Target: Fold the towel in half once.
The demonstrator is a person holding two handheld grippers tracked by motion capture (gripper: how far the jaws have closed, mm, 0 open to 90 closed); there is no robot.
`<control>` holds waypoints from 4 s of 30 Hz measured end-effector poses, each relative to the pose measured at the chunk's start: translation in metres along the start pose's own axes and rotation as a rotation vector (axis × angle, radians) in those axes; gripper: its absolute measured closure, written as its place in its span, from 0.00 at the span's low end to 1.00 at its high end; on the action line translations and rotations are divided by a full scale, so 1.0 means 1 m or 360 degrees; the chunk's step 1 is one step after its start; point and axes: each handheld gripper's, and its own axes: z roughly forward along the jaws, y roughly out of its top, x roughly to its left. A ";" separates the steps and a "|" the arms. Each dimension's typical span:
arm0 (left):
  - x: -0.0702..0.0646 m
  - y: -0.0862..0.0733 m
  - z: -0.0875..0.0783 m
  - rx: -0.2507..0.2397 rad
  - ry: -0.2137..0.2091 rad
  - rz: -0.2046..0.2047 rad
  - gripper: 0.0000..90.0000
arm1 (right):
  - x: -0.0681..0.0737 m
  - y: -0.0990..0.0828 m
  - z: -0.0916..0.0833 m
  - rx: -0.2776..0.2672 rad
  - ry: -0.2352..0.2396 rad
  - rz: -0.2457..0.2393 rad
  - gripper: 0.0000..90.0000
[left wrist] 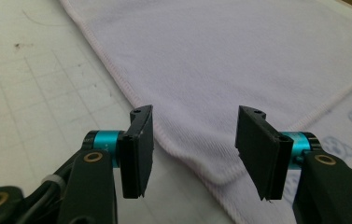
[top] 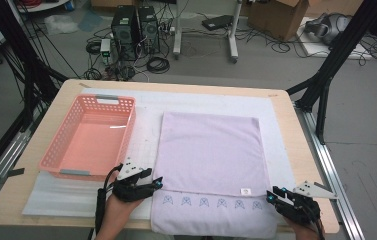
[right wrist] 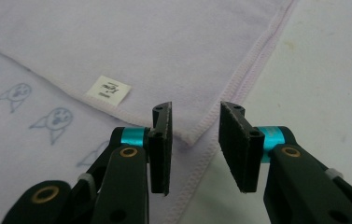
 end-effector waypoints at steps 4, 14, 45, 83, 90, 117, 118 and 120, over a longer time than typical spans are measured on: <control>-0.002 -0.006 -0.004 0.0038 -0.0023 -0.0022 0.60 | 0.006 -0.001 -0.001 0.0008 -0.0029 -0.0028 0.72; -0.008 -0.007 0.002 0.0112 0.0002 0.0010 0.96 | 0.012 -0.003 0.009 0.0087 -0.0075 -0.0109 0.82; -0.034 -0.015 -0.039 -0.0123 -0.0074 0.0011 0.98 | 0.020 -0.012 -0.029 -0.0081 -0.0040 -0.0093 0.97; -0.049 -0.052 -0.073 -0.0147 -0.0166 0.0023 0.61 | 0.042 -0.056 -0.079 -0.0023 -0.0064 -0.0048 0.74; -0.031 -0.015 -0.041 -0.0135 -0.0115 0.0046 0.69 | 0.041 -0.038 -0.062 -0.0049 -0.0103 -0.0067 0.73; 0.023 0.036 0.061 0.0148 0.0176 0.0035 0.83 | -0.015 0.005 -0.019 -0.0088 -0.0049 -0.0074 0.78; 0.023 0.037 0.061 0.0146 0.0177 0.0040 0.87 | -0.016 0.006 -0.018 -0.0083 -0.0044 -0.0068 0.79; 0.022 0.038 0.061 0.0149 0.0198 0.0070 0.94 | -0.019 0.008 -0.015 -0.0079 -0.0042 -0.0078 0.80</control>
